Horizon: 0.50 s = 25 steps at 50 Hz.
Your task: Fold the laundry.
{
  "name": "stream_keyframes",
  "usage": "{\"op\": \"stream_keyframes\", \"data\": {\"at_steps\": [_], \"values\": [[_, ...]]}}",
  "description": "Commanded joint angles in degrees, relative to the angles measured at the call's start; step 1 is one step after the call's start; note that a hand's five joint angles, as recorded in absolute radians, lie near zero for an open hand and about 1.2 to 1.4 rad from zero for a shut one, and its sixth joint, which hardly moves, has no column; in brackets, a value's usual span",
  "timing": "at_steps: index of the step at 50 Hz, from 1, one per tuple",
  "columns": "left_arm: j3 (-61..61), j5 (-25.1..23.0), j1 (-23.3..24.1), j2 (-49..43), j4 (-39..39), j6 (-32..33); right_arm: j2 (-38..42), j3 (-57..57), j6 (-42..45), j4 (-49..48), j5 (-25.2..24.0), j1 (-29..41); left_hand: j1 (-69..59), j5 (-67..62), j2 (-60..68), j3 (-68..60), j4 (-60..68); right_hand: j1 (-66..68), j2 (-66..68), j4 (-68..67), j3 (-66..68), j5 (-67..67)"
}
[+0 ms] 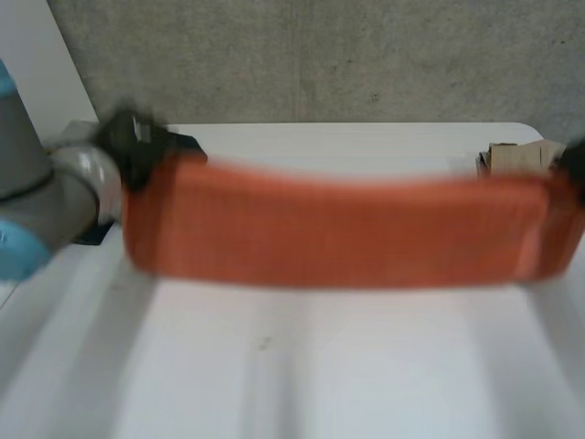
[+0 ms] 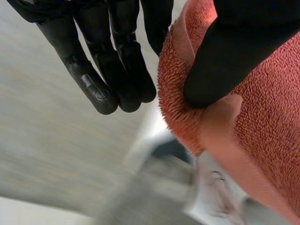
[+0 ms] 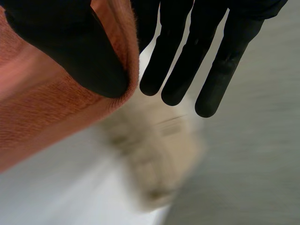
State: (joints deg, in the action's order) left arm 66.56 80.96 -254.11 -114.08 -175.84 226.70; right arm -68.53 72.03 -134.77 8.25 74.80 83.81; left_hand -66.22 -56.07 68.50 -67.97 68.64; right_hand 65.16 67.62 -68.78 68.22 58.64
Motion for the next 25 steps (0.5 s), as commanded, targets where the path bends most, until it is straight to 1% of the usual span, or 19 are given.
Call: {"op": "stream_keyframes", "data": {"at_steps": [1, 2, 3, 5, 6, 8, 13, 16, 20, 21, 24, 25], "values": [[-16.35, 1.04, -0.07, 2.81, -20.56, -11.68, -5.64, -9.18, -23.67, -23.78, 10.18, -1.18, -13.78, -13.93, 11.5, -12.03, 11.36, 14.84, 12.38, -11.22, 11.78, 11.36], [-17.16, 1.31, -0.24, 2.81, -21.81, -13.99, -6.26, -9.45, -23.78, -24.07, 10.1, -1.62, -13.78, -13.93, 11.5, -12.03, 11.36, 14.84, 12.38, -11.22, 11.78, 11.36], [-18.3, 2.01, -0.42, 2.81, -22.52, -17.75, -6.44, -10.15, -23.69, -23.46, 9.75, -2.15, -13.78, -13.93, 11.5, -12.03, 11.36, 14.84, 12.38, -11.22, 11.78, 11.36], [-19.01, 2.54, -0.68, 2.73, -20.96, -21.64, -6.53, -10.51, -23.69, -22.5, 9.4, -2.16, -13.78, -13.93, 11.5, -12.03, 11.36, 14.84, 12.38, -11.22, 11.78, 11.36], [-19.1, 2.8, -0.77, 2.64, -19.38, -23.4, -6.53, -10.68, -23.61, -21.18, 8.79, -1.72, -13.78, -13.93, 11.5, -12.03, 11.36, 14.84, 12.38, -11.22, 11.78, 11.36], [-18.66, 2.89, -0.95, 2.29, -17.18, -24.46, -6.44, -10.51, -23.52, -19.77, 8.08, -1.19, -13.78, -13.93, 11.5, -12.03, 11.36, 14.84, 12.38, -11.22, 11.78, 11.36], [-12.97, 2.81, -1.39, 1.32, -12.26, -24.38, -4.95, -8.58, -22.64, -16.7, 5.01, -1.28, -13.78, -13.93, 11.5, -12.03, 11.36, 14.84, 12.38, -11.22, 11.78, 11.36], [-9.01, 2.02, -1.47, 1.14, -12.25, -23.94, -4.16, -7.17, -22.11, -15.46, 3.69, -1.45, -13.78, -13.93, 11.5, -12.03, 11.36, 14.84, 12.38, -11.22, 11.78, 11.36], [-1.45, -1.41, -1.13, 0.79, -13.56, -22.89, -2.31, -4.01, -19.83, -11.95, 1.23, -1.72, -13.78, -13.93, 11.5, -12.03, 11.36, 14.84, 12.38, -11.22, 11.78, 11.36], [1.79, -2.89, -0.95, 0.44, -14.09, -22.19, -1.53, -2.52, -18.43, -10.29, 0.09, -1.89, -13.78, -13.93, 11.5, -12.03, 11.36, 14.84, 12.38, -11.22, 11.78, 11.36], [6.64, -4.75, -0.68, 0.09, -14.36, -20.78, -0.29, 0.38, -15.62, -7.73, -1.58, -2.15, -13.78, -13.93, 11.5, -12.03, 11.36, 14.84, 12.38, -11.22, 11.78, 11.36], [9.96, -5.36, -0.51, -0.17, -14.44, -19.65, 0.58, 2.22, -13.43, -6.24, -2.54, -2.5, -13.78, -13.93, 11.5, -12.03, 11.36, 14.84, 12.38, -11.22, 11.78, 11.36]]}}
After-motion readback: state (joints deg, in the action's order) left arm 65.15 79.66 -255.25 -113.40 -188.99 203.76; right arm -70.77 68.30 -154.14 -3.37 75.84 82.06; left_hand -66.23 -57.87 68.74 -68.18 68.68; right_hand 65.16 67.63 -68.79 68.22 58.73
